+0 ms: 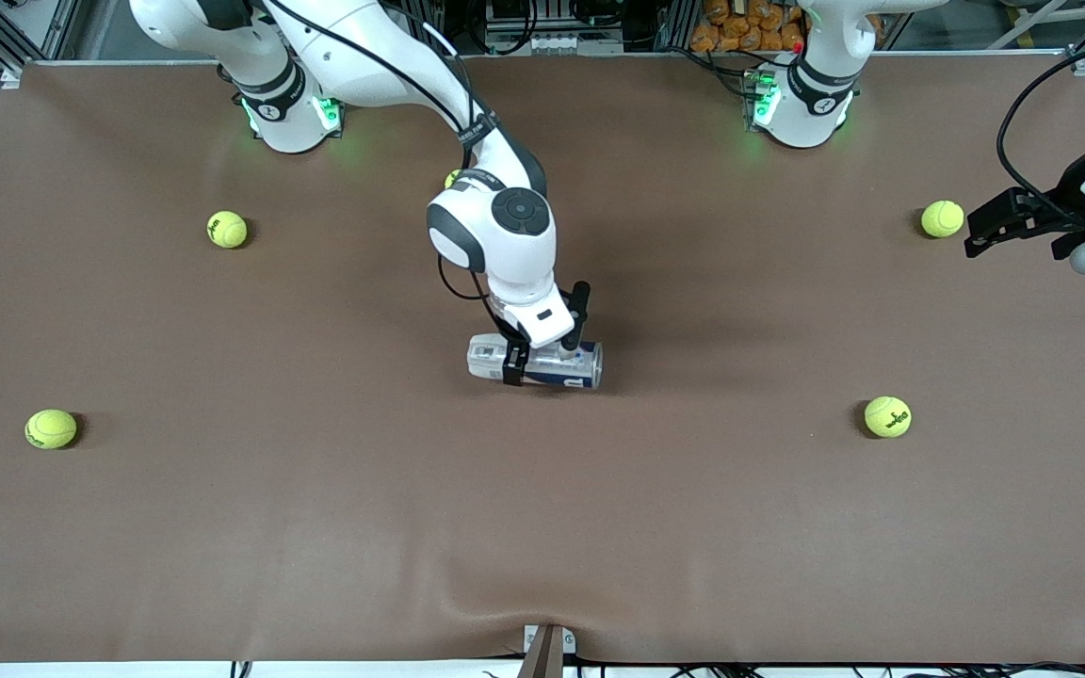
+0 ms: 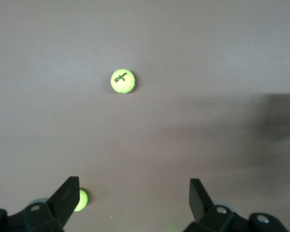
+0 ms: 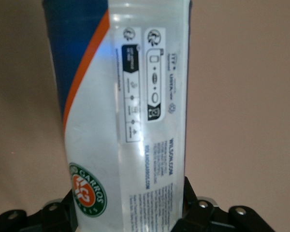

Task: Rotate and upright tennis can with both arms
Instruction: 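Release the can and lift the right gripper away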

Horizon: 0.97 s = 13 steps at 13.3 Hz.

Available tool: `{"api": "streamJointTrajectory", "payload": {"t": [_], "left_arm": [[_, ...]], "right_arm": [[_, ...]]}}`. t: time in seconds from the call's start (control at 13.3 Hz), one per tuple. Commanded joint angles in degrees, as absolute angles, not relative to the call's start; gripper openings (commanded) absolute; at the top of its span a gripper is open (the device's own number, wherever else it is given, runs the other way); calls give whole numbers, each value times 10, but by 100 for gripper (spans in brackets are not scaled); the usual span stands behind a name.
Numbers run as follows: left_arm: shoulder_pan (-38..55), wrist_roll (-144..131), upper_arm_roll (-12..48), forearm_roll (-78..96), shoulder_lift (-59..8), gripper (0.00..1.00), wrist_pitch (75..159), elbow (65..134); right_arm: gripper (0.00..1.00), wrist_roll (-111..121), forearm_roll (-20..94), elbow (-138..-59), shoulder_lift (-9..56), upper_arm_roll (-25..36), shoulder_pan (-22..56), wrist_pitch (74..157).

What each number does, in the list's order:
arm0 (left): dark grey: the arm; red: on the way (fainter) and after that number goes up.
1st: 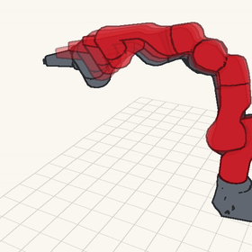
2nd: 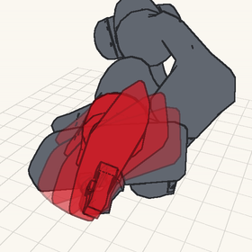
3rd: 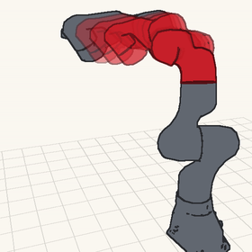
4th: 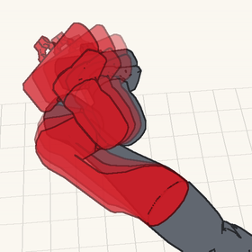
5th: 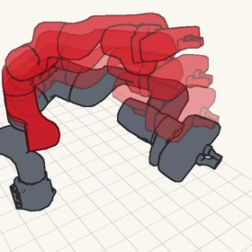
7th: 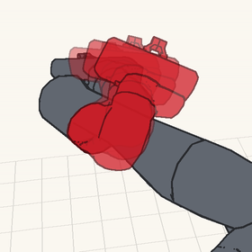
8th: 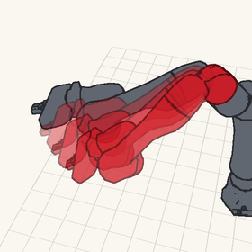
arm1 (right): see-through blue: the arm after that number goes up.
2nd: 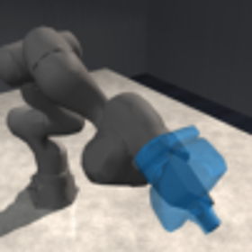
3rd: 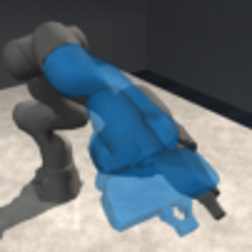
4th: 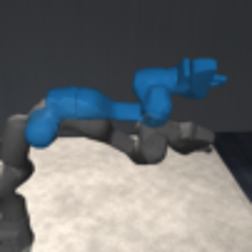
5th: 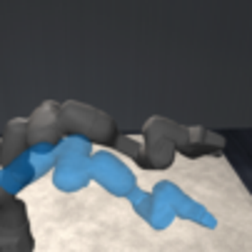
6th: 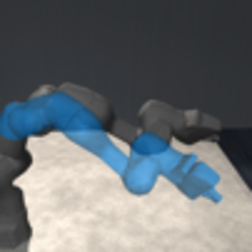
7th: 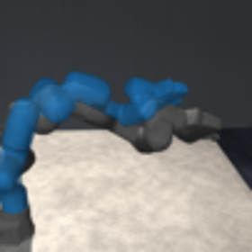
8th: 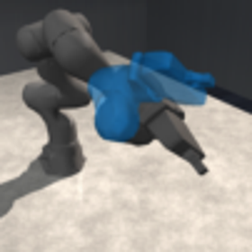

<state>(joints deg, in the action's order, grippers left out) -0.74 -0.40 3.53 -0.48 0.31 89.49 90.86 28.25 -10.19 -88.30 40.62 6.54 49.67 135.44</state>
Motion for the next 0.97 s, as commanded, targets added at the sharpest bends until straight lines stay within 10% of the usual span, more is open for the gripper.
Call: {"api": "streamJointTrajectory", "payload": {"t": [0.0,0.9], "left_arm": [[-13,9,40,1,0,100,892,904],[-13,9,40,7,2,100,892,905]], "right_arm": [[80,326,-112,-870,426,69,513,1356],[100,341,-113,-866,461,69,535,1385]]}}
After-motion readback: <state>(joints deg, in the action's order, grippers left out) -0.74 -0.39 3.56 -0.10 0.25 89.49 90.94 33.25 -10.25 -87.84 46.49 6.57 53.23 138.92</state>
